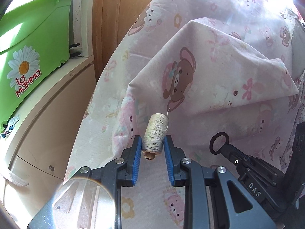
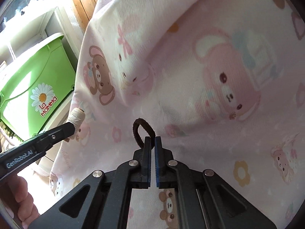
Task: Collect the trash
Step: 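Carry the spool and hair tie with both tools over the wastebasket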
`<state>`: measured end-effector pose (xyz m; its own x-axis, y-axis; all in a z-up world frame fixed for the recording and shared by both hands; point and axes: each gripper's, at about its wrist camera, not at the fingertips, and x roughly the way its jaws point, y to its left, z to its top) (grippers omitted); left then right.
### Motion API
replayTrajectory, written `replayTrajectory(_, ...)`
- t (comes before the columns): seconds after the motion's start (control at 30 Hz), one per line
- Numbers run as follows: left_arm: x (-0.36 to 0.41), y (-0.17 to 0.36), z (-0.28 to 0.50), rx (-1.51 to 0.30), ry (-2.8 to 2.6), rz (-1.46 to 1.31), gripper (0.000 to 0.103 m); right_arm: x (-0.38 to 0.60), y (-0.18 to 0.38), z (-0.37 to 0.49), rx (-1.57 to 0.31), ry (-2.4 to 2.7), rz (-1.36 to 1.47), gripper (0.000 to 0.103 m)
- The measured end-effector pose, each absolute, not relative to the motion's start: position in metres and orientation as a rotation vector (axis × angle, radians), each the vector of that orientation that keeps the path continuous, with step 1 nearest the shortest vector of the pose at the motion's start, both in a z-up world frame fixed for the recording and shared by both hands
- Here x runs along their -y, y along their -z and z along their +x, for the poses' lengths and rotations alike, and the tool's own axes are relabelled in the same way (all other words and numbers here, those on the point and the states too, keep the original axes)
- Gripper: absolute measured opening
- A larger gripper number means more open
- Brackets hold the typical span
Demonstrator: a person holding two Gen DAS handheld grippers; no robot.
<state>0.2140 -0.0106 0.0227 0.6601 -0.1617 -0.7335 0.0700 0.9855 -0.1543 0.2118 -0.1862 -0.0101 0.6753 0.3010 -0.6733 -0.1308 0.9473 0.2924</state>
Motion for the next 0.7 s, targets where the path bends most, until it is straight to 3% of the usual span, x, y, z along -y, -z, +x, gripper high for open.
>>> replayTrajectory(0.7, 0.007, -0.028, 0.199, -0.8, 0.109, -0.057, 0.023, 0.289, -0.021, 0.168, -0.798, -0.328, 0.428, 0.004)
